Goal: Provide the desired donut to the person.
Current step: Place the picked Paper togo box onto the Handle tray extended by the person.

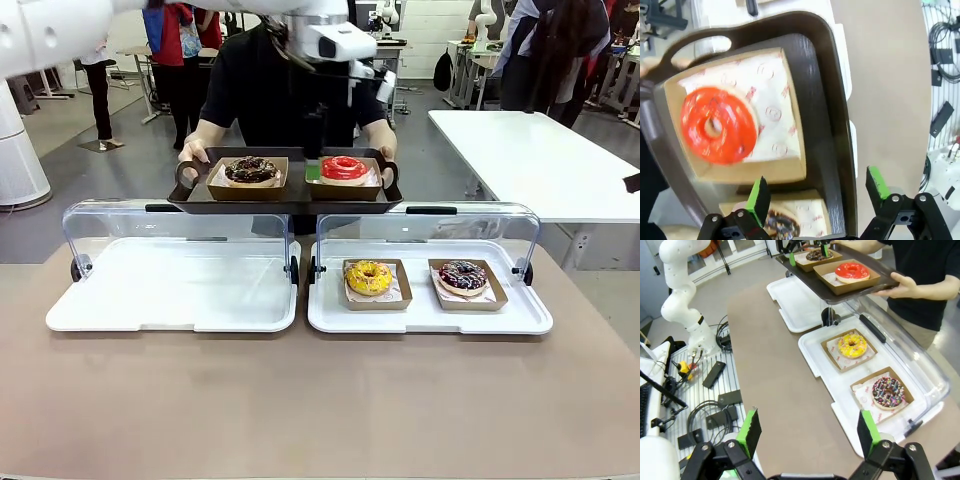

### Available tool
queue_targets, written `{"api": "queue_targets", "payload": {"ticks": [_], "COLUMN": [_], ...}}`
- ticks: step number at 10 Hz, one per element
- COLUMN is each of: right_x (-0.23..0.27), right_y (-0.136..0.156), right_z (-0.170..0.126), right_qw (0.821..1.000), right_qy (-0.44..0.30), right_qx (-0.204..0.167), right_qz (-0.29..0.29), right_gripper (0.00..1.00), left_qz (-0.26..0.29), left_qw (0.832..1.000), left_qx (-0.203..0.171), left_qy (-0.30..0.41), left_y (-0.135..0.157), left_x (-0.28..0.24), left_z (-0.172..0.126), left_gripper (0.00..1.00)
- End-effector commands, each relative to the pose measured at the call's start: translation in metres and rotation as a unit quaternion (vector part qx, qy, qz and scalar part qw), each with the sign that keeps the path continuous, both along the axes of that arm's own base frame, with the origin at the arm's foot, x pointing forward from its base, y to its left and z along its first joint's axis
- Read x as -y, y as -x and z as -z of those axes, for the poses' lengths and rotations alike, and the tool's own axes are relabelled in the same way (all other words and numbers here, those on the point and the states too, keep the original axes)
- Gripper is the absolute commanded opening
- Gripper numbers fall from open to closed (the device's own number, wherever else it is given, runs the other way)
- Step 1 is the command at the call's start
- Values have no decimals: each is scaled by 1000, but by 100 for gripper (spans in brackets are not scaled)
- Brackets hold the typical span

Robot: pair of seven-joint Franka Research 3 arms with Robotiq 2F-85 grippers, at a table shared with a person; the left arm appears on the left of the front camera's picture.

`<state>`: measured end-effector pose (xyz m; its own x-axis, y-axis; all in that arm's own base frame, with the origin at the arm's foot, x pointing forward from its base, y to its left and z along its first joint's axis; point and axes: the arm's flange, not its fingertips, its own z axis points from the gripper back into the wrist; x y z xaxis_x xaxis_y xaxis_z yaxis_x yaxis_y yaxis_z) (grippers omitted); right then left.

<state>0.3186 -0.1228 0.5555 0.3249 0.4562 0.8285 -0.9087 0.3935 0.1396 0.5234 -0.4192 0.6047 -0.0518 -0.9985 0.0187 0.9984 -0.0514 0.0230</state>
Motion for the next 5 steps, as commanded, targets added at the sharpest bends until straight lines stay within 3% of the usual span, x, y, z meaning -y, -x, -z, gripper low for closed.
{"api": "queue_targets", "payload": {"ticks": [1, 2, 5], "right_x": [0, 0, 0], "right_y": [-1, -1, -1], "right_z": [0, 0, 0], "right_qw": [1000, 1000, 1000], "right_qy": [-10, -10, -10], "right_qx": [5, 5, 5], "right_qz": [-4, -4, -4], "right_gripper": [100, 100, 100], "left_qz": [2, -14, -79], "left_qw": [1000, 999, 996], "left_qx": [19, 22, 21], "left_qy": [23, 35, 48], "left_y": [53, 82, 131], "left_x": [-96, -138, -235], "left_z": [7, 21, 50], "left_gripper": [100, 100, 100]}}
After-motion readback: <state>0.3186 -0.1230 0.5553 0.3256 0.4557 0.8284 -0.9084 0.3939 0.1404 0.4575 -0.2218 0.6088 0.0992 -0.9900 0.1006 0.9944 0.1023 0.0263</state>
